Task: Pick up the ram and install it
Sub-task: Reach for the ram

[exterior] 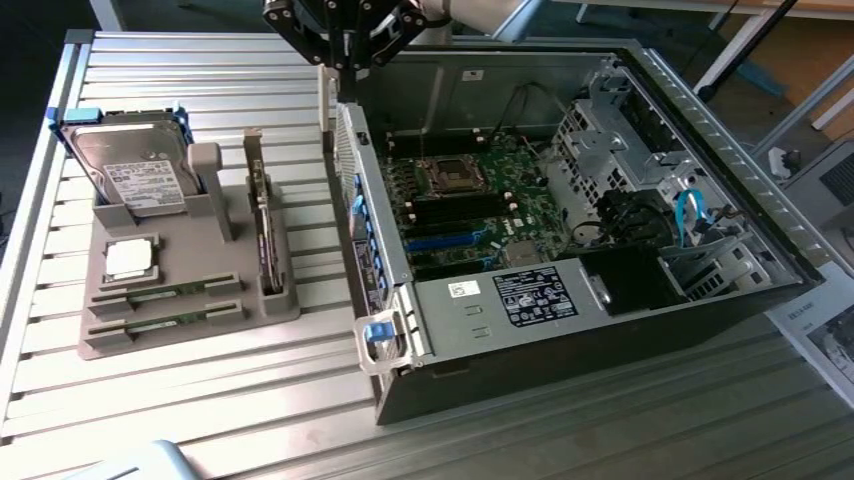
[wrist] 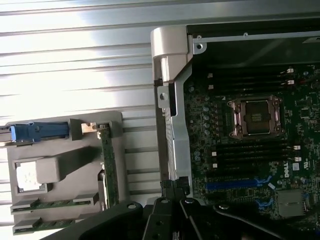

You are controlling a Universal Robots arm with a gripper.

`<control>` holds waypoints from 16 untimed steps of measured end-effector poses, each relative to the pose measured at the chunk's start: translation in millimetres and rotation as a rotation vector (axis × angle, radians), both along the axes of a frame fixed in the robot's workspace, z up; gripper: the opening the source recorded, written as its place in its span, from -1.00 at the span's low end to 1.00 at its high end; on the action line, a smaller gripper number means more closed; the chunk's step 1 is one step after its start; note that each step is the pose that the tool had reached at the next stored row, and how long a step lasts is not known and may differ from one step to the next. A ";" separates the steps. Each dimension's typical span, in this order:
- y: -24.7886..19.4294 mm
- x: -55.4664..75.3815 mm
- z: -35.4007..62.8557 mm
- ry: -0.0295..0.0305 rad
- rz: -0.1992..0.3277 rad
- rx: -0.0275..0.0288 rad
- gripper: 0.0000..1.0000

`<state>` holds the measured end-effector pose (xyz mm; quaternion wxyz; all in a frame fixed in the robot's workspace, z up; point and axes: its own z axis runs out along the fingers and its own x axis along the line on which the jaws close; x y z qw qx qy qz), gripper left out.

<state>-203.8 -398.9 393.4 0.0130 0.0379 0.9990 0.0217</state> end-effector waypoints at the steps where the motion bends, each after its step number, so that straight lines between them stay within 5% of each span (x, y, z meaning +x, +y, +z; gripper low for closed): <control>1: 0.0 -1.4 0.0 0.0000 0.000 0.0000 -0.80; 16: 0.0 -36.1 -0.1 -0.0001 0.000 0.0001 -0.80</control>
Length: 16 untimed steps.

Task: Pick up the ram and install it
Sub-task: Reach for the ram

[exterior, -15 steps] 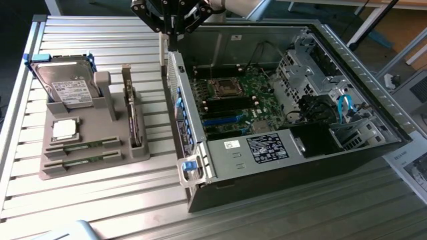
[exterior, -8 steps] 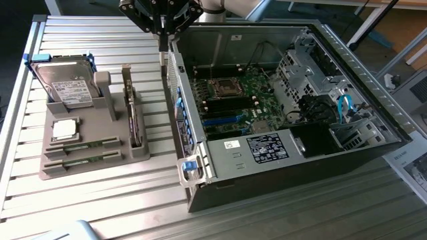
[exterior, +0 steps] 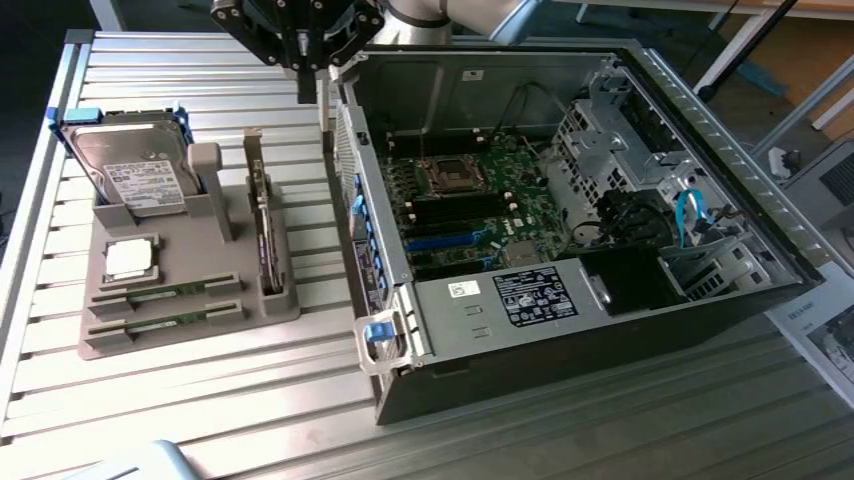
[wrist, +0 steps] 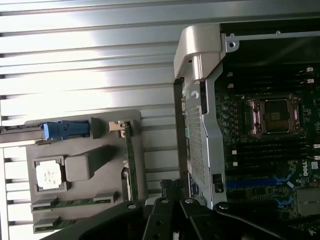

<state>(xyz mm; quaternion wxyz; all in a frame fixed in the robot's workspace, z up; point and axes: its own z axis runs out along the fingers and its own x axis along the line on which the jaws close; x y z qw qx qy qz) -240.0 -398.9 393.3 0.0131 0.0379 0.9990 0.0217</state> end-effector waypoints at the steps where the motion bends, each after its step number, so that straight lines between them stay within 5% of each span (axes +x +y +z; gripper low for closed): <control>1: 0.0 -2.0 0.0 0.0000 0.000 0.0000 -0.80; 16: 0.0 -33.3 -0.1 -0.0001 0.000 0.0001 -0.80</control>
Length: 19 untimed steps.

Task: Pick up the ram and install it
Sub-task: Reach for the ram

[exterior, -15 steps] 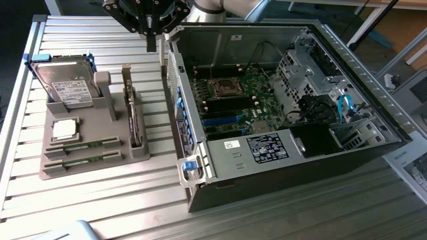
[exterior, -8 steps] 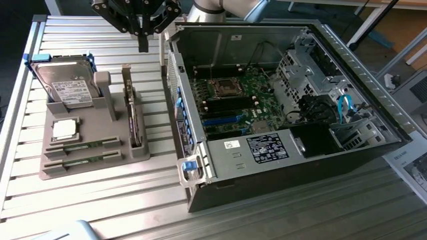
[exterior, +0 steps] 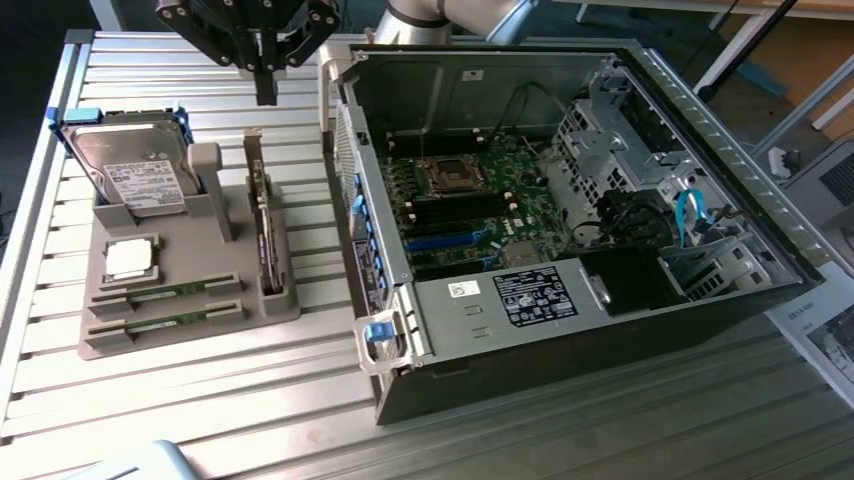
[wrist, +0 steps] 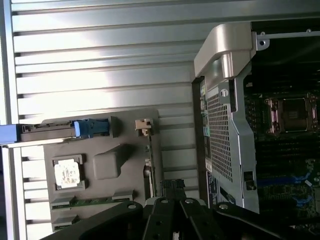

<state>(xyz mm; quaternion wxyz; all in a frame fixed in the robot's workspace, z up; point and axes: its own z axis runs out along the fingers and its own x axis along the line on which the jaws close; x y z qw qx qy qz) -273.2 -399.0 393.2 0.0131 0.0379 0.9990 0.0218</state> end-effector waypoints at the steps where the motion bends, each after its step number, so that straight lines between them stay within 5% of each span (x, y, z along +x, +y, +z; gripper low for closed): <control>1: 0.0 -3.5 0.1 0.0001 0.000 -0.0001 -0.80; 19: 0.0 -38.8 0.1 0.0002 0.000 -0.0001 -0.80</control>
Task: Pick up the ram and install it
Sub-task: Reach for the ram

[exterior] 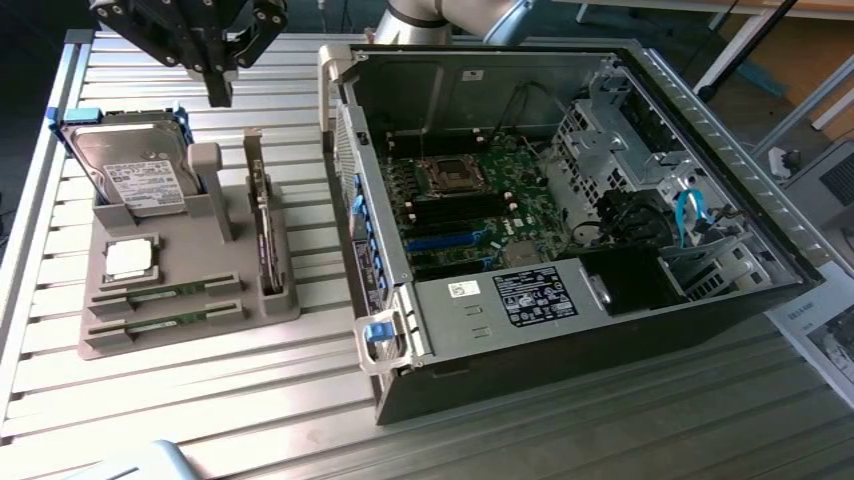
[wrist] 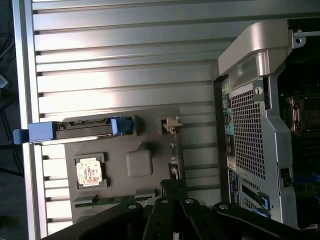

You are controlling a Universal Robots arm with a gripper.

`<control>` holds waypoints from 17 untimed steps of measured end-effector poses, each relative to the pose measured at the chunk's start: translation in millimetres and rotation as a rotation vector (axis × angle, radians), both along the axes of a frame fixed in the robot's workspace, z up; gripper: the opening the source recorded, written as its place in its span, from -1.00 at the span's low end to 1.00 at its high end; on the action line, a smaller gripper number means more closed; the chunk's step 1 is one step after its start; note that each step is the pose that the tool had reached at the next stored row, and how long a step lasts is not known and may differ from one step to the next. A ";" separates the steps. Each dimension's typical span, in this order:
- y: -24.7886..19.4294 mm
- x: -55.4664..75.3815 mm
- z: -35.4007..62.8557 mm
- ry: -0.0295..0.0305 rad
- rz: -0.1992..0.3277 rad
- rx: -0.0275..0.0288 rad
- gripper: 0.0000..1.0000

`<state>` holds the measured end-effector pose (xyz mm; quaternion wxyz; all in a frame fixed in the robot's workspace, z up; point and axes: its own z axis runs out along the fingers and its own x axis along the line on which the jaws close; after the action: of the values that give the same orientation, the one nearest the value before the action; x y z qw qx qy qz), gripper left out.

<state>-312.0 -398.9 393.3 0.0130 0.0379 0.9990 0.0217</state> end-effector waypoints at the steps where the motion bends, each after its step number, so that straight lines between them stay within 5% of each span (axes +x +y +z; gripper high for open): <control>1: 0.0 -2.4 0.0 -0.0001 0.000 0.0000 -0.80; 17: 0.0 -39.2 0.0 0.0000 0.000 0.0000 -0.80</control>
<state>-351.2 -398.9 393.3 0.0131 0.0379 0.9990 0.0217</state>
